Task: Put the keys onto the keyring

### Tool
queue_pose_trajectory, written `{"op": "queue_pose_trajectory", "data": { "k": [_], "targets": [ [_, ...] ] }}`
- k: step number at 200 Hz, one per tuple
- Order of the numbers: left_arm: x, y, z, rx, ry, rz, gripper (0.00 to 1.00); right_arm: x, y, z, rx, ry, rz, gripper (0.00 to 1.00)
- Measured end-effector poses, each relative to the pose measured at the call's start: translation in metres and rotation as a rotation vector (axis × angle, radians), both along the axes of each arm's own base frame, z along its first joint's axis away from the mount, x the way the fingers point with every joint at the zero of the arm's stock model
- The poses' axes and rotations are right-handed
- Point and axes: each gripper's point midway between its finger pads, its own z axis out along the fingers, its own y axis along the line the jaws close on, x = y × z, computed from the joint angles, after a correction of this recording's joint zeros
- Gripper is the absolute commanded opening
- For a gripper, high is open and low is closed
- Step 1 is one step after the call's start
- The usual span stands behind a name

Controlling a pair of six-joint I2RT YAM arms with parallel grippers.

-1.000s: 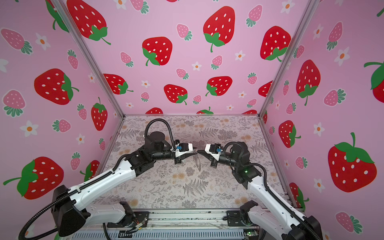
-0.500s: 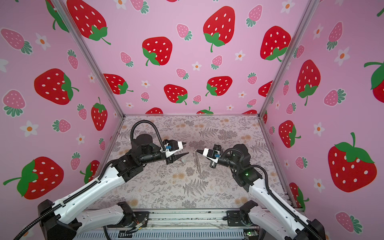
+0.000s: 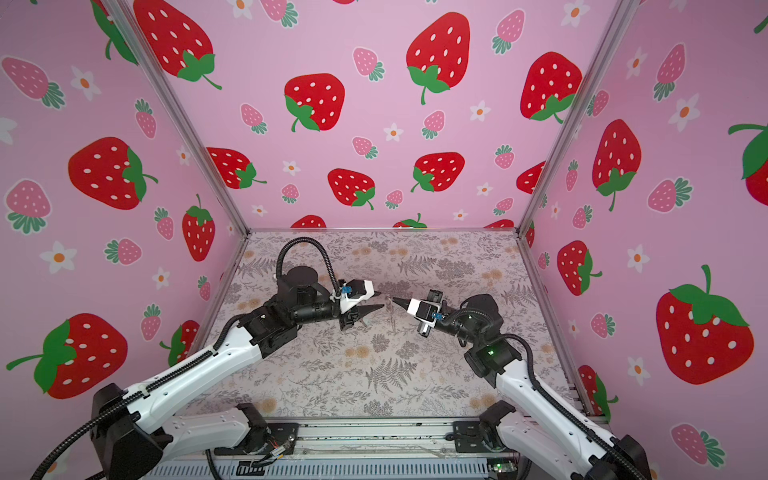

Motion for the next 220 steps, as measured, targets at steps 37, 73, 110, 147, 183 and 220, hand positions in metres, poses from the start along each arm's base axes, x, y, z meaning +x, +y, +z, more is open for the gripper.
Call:
{"op": "queue_pose_trajectory", "data": {
  "k": [37, 73, 110, 147, 183, 220],
  "targets": [
    [-0.001, -0.002, 0.007, -0.026, -0.007, -0.013, 0.27, -0.001, 0.002, 0.001, 0.01, 0.01, 0.016, 0.03],
    [-0.006, -0.005, 0.008, -0.035, -0.004, -0.032, 0.24, -0.002, 0.002, 0.002, 0.019, 0.016, 0.024, 0.03],
    [-0.011, -0.008, 0.009, -0.039, -0.005, -0.053, 0.23, -0.003, 0.003, 0.003, 0.025, 0.024, 0.033, 0.03],
    [-0.012, -0.01, 0.013, -0.044, -0.011, -0.058, 0.21, -0.004, 0.003, 0.002, 0.024, 0.028, 0.042, 0.03],
    [-0.014, -0.014, 0.014, -0.049, -0.016, -0.068, 0.18, -0.004, 0.004, 0.002, 0.025, 0.027, 0.045, 0.03],
    [-0.015, -0.016, 0.014, -0.048, -0.016, -0.075, 0.16, -0.004, 0.004, 0.004, 0.031, 0.019, 0.045, 0.03]
  ]
}}
